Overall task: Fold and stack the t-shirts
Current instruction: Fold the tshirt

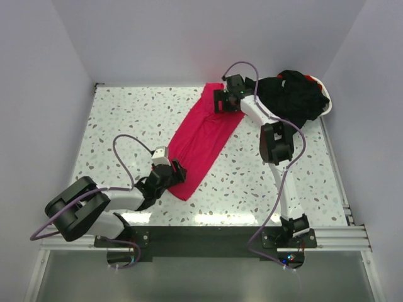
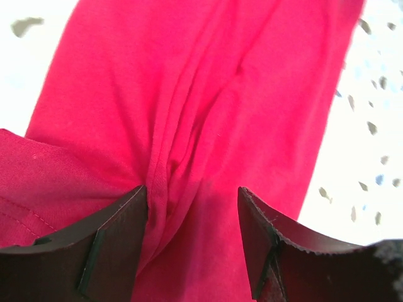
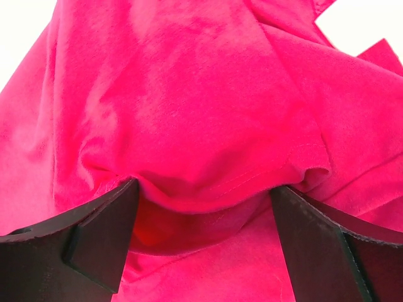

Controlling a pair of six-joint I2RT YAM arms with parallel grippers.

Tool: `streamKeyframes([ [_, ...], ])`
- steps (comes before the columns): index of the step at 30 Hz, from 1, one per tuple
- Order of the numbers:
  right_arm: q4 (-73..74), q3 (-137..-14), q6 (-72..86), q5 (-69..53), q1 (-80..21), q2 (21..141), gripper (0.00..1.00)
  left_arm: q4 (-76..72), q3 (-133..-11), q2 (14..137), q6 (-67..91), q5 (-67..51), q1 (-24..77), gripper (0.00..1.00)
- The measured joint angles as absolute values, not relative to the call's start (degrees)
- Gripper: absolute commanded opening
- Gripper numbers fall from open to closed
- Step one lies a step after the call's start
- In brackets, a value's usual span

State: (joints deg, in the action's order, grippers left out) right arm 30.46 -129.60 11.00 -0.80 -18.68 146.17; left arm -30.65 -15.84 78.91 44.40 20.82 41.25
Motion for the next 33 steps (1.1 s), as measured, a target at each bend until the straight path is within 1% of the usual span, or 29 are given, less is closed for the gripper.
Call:
streamKeyframes([
  [6, 30.4, -129.6, 10.8, 0.0, -18.7, 146.2, 0.89, -33.4, -15.0, 79.9, 49.9, 20.9, 49.3, 0.64],
  [12, 30.4, -129.5, 10.4, 0.8, -18.7, 146.2, 0.89, -33.9, -15.2, 80.4, 54.5, 21.3, 55.3, 0.64],
  [17, 30.4, -129.5, 10.3, 0.9, -18.7, 146.2, 0.89, -30.3, -15.7, 78.3, 56.8, 22.3, 59.4, 0.64],
  [23, 30.5, -128.4, 10.2, 0.7, -18.7, 145.4, 0.89, -22.5, -14.6, 71.7, 57.5, 23.4, 63.2, 0.64],
  [28, 31.1, -124.1, 10.2, 0.5, -18.6, 142.2, 0.88, -18.4, -13.7, 67.8, 57.5, 24.0, 64.2, 0.64],
  [33, 29.5, -113.1, 10.5, -1.2, -18.6, 133.4, 0.86, -13.6, -13.5, 64.2, 57.5, 26.1, 64.6, 0.64],
])
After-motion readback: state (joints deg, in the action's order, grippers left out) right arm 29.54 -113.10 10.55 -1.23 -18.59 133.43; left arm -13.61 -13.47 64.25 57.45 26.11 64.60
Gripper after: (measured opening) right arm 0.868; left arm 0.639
